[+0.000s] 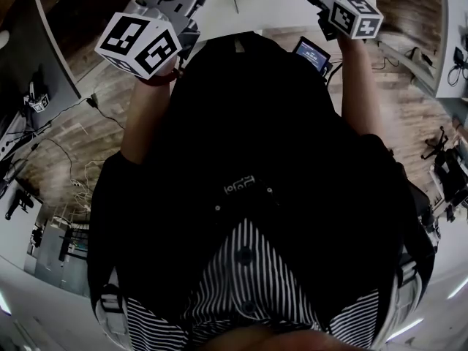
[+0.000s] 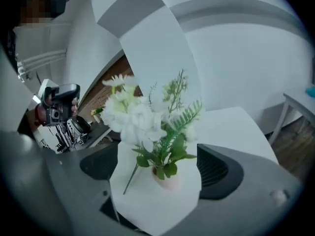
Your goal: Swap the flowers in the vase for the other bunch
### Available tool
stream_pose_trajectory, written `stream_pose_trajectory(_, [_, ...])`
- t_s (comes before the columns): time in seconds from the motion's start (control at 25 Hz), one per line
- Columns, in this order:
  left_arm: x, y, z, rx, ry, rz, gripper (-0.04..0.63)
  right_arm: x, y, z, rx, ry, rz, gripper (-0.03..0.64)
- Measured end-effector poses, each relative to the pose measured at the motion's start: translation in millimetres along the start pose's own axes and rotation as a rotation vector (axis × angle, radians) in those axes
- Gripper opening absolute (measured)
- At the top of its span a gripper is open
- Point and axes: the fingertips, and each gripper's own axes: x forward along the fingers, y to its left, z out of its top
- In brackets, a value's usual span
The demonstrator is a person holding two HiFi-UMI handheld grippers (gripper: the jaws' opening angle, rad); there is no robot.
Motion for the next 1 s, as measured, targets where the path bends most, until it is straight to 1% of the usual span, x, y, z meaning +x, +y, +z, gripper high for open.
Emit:
stream_pose_trajectory(0.08, [2.0,-1.1,-0.6,0.006,0.005,0.001,0.006,13.1,-8.3,-12.9,0.064,0.016,-0.007,0.488])
stream_pose_trajectory(0.16, [1.8,1.5,-3.9,0.022,0.022,0.015,0.006,23.8,-14.6,-21.9,0.158,0.011,0.006,0.488])
stream_pose_trajectory(0.2, [0.8,3.8,-5.9,0.028,0.032,0.024,0.006,27.6,-14.8,-24.4,0.184,0.012,0.016,0.488])
stream_pose_trajectory(0.32, [-5.7,12.1,-7.0,0.027,0.039,0.046,0.006,40.1,-11.7,-22.1,0.184,0.009,0.039,0.489])
stream_pose_trajectory(0.44, [-12.0,17.6,-8.9,0.02,0.04,0.06,0.006,47.7,-11.9,-17.3,0.222,-0.003,0.026,0.483])
stream_pose_trajectory(0.56, [-13.2,19.8,-15.3,0.004,0.047,0.059,0.006,53.1,-20.9,-30.0,0.232,0.021,0.015,0.362])
stream_pose_trajectory(0.6, [-14.8,21.7,-17.0,-0.004,0.047,0.06,0.006,54.4,-23.0,-34.1,0.226,0.031,0.01,0.308])
stream_pose_trajectory(0.76, [-23.2,29.4,-18.2,-0.014,0.044,0.069,0.006,56.1,-16.2,-35.0,0.186,0.051,0.004,0.134])
stream_pose_trajectory(0.84, [-22.9,29.8,-18.3,-0.009,0.046,0.071,0.006,55.6,-14.4,-34.3,0.181,0.053,0.008,0.096])
stream_pose_trajectory(1.0, [-18.9,24.6,-19.1,0.024,0.061,0.071,0.006,50.9,-13.1,-34.8,0.17,0.056,0.025,0.071])
